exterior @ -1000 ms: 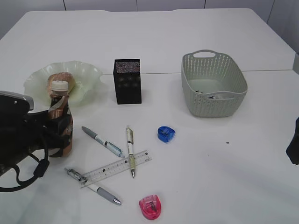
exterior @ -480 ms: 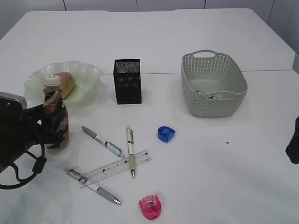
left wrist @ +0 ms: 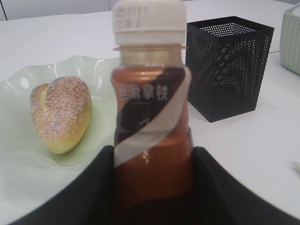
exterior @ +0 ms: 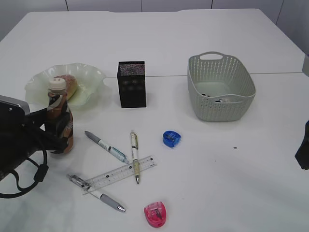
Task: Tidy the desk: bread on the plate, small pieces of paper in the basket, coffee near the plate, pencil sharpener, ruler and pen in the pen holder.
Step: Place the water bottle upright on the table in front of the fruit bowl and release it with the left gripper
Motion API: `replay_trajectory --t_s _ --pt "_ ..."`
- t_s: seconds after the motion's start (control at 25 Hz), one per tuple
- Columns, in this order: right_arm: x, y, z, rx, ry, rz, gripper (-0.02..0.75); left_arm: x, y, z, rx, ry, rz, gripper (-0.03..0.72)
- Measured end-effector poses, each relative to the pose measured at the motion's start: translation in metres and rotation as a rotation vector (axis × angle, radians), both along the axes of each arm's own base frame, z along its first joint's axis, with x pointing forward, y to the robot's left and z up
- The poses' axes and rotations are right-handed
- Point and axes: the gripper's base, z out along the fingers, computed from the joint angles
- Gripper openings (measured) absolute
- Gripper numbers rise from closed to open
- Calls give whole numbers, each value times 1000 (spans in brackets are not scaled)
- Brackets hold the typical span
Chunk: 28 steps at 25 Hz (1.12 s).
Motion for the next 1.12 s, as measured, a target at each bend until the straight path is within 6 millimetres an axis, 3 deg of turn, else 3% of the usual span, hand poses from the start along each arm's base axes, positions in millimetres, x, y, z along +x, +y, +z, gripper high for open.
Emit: replay_trajectory --t_s 0.52,0.84,1.12 --pt "0 0 0 -6 -4 1 577 -1 1 0 0 4 12 412" --pt "0 -1 0 -10 -5 2 577 -8 3 1 52 80 3 533" --pt "1 -1 0 -15 -7 3 577 -9 2 26 69 31 -16 547"
